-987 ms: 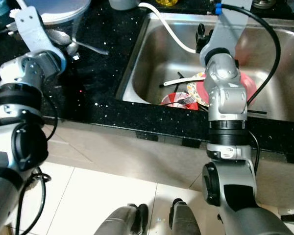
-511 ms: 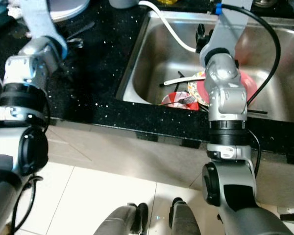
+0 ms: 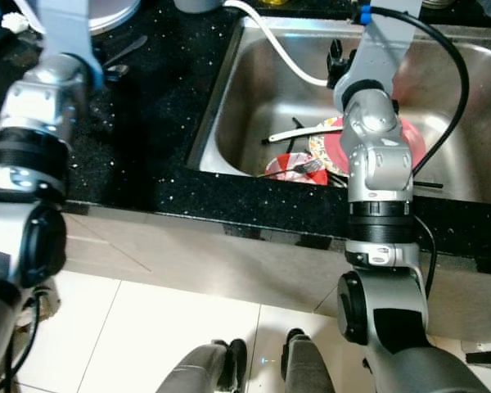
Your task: Kitchen organization
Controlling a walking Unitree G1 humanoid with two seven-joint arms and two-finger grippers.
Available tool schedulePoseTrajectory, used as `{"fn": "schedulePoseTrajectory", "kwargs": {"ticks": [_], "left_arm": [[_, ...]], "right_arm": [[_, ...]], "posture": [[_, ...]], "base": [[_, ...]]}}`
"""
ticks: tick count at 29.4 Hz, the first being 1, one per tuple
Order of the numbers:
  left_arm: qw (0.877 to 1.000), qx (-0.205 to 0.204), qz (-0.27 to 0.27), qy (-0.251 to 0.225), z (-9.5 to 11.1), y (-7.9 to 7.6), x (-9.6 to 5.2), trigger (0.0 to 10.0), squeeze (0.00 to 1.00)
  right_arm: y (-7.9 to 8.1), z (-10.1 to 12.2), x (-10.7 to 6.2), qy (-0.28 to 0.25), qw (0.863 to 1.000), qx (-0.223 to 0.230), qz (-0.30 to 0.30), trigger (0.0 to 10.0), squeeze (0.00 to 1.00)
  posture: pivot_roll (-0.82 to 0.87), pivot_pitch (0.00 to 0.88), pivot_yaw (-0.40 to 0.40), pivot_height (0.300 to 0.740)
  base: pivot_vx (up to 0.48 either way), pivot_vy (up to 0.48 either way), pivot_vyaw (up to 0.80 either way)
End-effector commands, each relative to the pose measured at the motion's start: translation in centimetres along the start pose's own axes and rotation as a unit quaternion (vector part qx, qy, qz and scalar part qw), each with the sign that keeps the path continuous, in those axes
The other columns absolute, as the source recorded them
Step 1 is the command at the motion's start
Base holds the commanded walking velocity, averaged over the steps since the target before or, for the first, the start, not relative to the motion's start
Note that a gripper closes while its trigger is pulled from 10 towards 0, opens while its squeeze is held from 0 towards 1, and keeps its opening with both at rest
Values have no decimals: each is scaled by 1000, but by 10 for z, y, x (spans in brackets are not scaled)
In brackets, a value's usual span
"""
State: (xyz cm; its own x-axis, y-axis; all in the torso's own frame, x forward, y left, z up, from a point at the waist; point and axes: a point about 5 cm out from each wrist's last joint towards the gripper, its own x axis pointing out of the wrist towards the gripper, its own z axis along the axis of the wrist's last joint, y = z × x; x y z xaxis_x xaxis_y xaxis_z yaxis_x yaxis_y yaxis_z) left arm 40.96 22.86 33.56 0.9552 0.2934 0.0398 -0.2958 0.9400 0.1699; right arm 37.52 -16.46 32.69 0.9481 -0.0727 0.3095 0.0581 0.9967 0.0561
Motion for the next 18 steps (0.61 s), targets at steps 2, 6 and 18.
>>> {"fn": "schedulePoseTrajectory", "kwargs": {"ticks": [2, 6, 18], "left_arm": [[997, -33, 62, 29, -12, 34, 0, 10000, 1000], [993, -84, 60, 59, -20, 41, 1, 10000, 1000], [994, 25, -3, 110, -42, 35, 4, 10000, 0]], "right_arm": [[4, -1, -1, 1, 1000, 7, 5, 10000, 0], [4, -1, 0, 1, 1000, 7, 7, 10000, 0], [6, 1, 1, -2, 1000, 7, 11, 10000, 0]], "posture": [[57, 247, 91, 740], [58, 243, 86, 740], [50, 229, 80, 740]], "base": [[0, 0, 0], [0, 0, 0], [0, 0, 0]]}}
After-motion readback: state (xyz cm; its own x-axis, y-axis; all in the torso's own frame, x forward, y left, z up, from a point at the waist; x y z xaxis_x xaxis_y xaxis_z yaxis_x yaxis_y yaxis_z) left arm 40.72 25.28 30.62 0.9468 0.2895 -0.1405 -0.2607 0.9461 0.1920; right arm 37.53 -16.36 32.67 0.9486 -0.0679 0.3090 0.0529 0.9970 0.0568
